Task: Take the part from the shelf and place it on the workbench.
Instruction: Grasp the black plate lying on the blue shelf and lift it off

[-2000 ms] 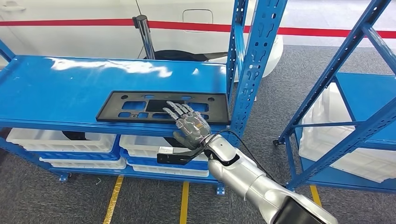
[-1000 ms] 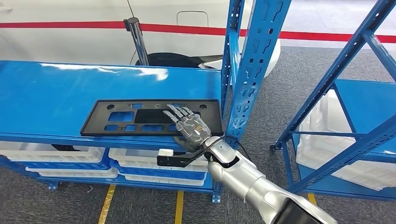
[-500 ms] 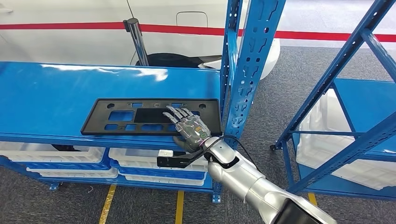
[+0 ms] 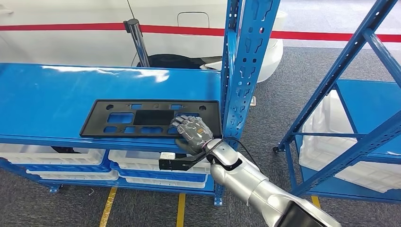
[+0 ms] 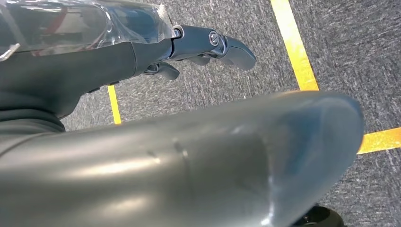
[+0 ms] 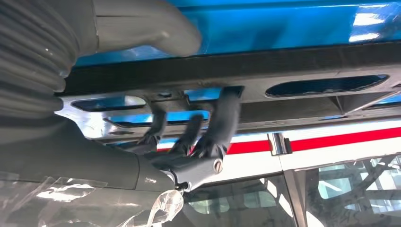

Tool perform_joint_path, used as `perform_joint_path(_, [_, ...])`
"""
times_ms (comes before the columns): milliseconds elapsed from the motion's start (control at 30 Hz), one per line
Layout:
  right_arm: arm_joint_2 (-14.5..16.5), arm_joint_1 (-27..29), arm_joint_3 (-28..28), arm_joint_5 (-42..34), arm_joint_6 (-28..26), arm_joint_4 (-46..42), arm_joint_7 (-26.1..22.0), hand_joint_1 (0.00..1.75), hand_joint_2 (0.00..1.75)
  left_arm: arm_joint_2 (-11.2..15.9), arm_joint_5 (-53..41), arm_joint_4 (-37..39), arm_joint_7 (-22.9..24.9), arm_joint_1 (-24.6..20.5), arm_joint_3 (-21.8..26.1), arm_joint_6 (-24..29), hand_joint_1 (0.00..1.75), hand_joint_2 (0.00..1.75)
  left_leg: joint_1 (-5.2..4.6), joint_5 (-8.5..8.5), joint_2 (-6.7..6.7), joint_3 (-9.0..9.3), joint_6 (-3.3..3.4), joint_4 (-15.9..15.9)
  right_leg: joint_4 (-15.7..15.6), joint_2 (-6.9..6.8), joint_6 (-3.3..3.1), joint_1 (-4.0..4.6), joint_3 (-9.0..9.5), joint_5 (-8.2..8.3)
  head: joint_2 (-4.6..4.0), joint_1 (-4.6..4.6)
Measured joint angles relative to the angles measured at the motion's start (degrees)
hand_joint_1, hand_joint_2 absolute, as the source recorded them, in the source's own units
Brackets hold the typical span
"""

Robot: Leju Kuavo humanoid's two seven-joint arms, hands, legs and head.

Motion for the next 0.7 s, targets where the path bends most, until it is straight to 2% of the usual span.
perform_joint_path(700, [0.04,-1.29,-0.02,1.37,-0.75,-2.28,0.52,1.75,1.75,-0.19,0.0,0.0,-2.03,0.6,0.02,2.59,0.0,0.0,0.06,0.02,-0.03,0.02,-0.02,0.0,0.0,-0.07,0.0,-0.01,0.06,0.0,0.0,0.0])
